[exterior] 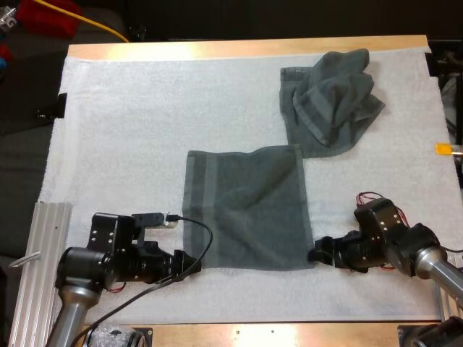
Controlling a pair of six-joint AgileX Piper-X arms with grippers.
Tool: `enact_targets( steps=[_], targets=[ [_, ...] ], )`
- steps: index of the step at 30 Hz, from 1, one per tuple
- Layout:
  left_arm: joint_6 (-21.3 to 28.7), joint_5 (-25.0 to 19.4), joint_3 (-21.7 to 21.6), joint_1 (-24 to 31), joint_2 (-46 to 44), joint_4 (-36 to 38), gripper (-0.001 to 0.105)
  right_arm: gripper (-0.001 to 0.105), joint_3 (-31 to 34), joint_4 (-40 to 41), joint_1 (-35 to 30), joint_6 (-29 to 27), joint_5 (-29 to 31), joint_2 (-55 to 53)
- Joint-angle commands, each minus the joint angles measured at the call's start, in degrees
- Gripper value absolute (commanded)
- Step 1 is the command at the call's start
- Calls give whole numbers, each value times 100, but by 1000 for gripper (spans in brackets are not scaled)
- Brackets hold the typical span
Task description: Pick towel from pile, fold and stack
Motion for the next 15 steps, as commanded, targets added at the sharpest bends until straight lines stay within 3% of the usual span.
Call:
enact_targets(
  steps=[1, 7, 15],
  targets=[
    [66, 53, -131, 4, -123, 171, 65, 75, 8, -104, 4, -68, 14, -42],
    [74, 21, -436, 4, -524, 550, 65, 72, 8, -269, 4, -68, 3, -16],
    [102, -32, -438, 4, -572, 632, 65, 72, 8, -757, 4, 176, -381, 339]
  ],
)
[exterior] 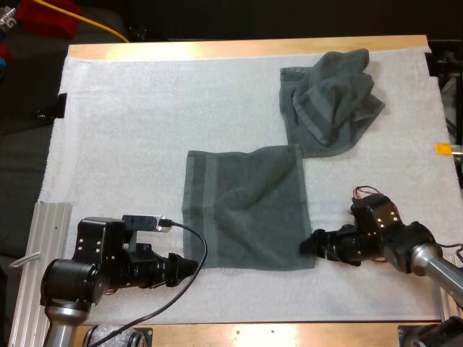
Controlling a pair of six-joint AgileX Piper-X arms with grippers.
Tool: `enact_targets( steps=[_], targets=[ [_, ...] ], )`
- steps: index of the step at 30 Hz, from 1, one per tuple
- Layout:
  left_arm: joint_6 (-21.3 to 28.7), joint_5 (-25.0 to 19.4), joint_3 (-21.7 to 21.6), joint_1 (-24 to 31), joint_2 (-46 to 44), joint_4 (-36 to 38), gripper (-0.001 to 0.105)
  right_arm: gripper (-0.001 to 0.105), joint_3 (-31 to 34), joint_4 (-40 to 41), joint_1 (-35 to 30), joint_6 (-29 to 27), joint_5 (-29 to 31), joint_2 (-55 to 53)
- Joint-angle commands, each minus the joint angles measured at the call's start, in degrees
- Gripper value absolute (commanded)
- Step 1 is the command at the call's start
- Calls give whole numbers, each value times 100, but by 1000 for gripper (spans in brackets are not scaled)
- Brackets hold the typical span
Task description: Pick towel from pile, fold and stack
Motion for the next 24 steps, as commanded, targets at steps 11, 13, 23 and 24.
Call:
enact_targets(
  steps=[11, 13, 23, 24],
  targets=[
    [23, -32, -34, 4, -14, 29, 65, 72, 8, -239, 4, 69, -767, 618],
    [23, -32, -34, 4, -14, 29, 65, 72, 8, -284, 4, 154, -921, 721],
    [23, -32, -34, 4, -14, 29, 65, 72, 8, -365, 4, 255, -1389, 949],
    [23, -32, -34, 4, -14, 29, 65, 72, 8, -402, 4, 299, -1426, 949]
  ],
)
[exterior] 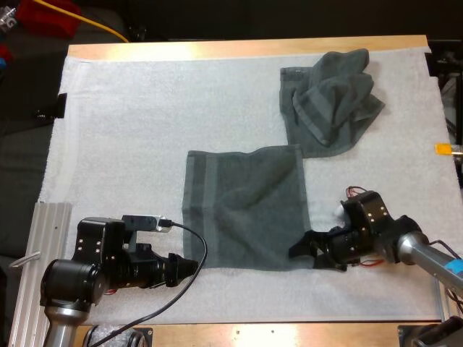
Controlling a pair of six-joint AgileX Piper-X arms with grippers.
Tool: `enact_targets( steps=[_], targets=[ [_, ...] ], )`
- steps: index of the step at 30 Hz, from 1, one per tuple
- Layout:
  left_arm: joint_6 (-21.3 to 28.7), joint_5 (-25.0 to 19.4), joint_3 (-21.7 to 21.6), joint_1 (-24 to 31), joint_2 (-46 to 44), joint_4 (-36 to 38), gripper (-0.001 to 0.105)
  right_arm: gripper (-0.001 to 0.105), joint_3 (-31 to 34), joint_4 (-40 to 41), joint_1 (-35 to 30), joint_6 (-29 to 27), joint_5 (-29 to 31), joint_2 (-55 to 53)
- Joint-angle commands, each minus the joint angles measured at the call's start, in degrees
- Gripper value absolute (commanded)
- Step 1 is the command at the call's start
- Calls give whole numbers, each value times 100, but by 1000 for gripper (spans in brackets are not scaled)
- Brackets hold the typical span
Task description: Pick towel from pile, fold and stack
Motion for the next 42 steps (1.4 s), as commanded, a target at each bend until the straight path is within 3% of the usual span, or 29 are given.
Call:
enact_targets(
  steps=[1, 5, 11, 16, 26, 42],
  targets=[
    [9, -32, -34, 4, -14, 29, 65, 72, 74, 58, 4, 47, -67, 80],
    [9, -32, -34, 4, -14, 29, 65, 65, 74, 51, 4, 50, -55, 80],
    [39, -32, -34, 4, -14, 29, 65, 36, 74, 75, 4, 81, 382, 76],
    [48, -32, -21, 4, -14, -18, 65, 1, 74, 75, 4, 96, 819, -92],
    [9, -86, -19, 4, 234, -253, 65, 1, 74, 539, 4, 22, 1396, -813],
    [180, -61, 30, 4, 2448, -691, 65, 1, 74, 888, 4, -44, 1427, -919]
  ],
)
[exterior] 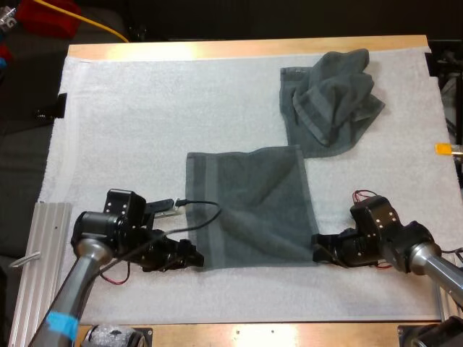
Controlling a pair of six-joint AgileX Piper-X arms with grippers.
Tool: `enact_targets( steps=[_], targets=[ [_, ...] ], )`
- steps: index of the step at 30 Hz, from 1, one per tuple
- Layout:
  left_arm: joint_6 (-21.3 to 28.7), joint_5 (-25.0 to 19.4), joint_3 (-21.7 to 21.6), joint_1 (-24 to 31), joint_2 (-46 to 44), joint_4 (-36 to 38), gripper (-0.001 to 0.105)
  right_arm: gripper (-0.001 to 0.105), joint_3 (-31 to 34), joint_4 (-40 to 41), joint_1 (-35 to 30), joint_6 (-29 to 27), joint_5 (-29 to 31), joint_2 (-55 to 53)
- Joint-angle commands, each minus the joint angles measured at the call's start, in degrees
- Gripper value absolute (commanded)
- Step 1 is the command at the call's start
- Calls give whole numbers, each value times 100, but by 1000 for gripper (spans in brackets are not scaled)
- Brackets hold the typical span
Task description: Pick towel from pile, fold and stack
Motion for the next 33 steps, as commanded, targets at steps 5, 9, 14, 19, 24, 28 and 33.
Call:
enact_targets(
  steps=[5, 9, 14, 19, 24, 28, 33],
  targets=[
    [36, 104, 32, 4, 526, -387, 65, 1, 8, 72, 4, -66, -1, -46],
    [36, 118, 32, 4, 934, -604, 65, 1, 8, 72, 4, -66, -1, -46],
    [36, 140, 32, 4, 1405, -723, 65, 1, 8, 72, 4, -66, -1, -46],
    [36, 626, 32, 4, 1843, -881, 65, 1, 8, 72, 4, -66, -1, -46],
    [36, 896, 32, 4, 2100, -979, 65, 1, 8, 72, 4, -66, -1, -46],
    [32, 821, 32, 4, 2242, -985, 65, 1, 8, 72, 4, -66, -1, -46],
    [-120, 631, 32, 4, 2265, -985, 65, 1, 8, 72, 4, -66, -1, -46]
  ],
)
